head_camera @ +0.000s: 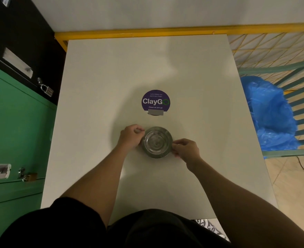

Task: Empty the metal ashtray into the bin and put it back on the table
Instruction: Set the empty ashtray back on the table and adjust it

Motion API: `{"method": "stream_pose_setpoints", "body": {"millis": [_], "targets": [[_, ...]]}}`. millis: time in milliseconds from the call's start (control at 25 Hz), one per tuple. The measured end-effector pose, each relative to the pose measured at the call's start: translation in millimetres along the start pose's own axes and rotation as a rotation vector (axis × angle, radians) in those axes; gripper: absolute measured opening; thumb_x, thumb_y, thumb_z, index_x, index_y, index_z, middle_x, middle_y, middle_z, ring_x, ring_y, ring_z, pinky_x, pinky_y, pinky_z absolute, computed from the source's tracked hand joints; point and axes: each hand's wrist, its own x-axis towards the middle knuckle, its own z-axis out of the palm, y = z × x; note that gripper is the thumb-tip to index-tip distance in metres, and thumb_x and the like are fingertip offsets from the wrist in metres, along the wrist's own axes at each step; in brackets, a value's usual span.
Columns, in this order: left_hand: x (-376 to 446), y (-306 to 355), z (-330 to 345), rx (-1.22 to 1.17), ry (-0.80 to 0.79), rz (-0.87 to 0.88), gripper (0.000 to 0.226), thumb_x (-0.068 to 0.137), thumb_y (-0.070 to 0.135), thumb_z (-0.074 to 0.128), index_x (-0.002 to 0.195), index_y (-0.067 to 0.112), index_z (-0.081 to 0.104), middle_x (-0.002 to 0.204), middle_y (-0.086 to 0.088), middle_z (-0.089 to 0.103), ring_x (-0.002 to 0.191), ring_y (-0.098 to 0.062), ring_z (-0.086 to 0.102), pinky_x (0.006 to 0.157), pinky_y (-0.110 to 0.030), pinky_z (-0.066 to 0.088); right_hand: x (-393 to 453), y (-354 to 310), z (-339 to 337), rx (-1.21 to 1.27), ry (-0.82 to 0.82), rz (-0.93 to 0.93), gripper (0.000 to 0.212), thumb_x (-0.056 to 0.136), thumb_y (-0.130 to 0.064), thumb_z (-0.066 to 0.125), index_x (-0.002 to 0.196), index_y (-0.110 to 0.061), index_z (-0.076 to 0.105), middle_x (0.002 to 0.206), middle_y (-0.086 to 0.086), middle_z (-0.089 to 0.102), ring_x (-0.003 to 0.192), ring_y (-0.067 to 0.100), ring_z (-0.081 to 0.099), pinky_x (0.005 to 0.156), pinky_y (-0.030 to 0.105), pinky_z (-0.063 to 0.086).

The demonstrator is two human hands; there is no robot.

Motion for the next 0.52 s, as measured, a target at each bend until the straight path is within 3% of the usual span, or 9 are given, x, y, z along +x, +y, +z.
{"method": "stream_pose_setpoints", "body": {"millis": [160,400,520], "targets": [[-4.8,-8.3,2.9,-0.053,-0.002,-0.043,0.01,0.083,0.014,0.068,0.088,0.021,0.074,0.071,-0.003,0.072,0.05,-0.02,0.066,0.056,-0.036,0.062,1.9,-13.5,-1.9,-0.075,0.002,-0.059,0.01,0.082,-0.008,0.073,0.08,-0.018,0.074,0.074,0.005,0.075,0.054,0.011,0.064,0.045,0.014,0.048],[-21.4,-22.0,10.4,-0.118,0.0,-0.092,0.007,0.081,0.011,0.067,0.08,0.018,0.068,0.062,-0.012,0.073,0.048,-0.026,0.065,0.055,-0.037,0.06,10.9,-33.7,0.3,-0.147,0.001,-0.117,0.012,0.083,-0.013,0.073,0.077,-0.024,0.073,0.08,0.0,0.072,0.068,0.014,0.063,0.053,0.019,0.046],[-29.7,-27.6,14.2,-0.156,-0.001,-0.109,0.006,0.081,0.012,0.068,0.08,0.018,0.068,0.057,-0.007,0.072,0.045,-0.024,0.064,0.052,-0.037,0.058,14.8,-41.0,2.6,-0.165,-0.003,-0.126,0.013,0.083,-0.014,0.073,0.076,-0.026,0.072,0.08,-0.003,0.071,0.069,0.012,0.062,0.049,0.016,0.043]]}}
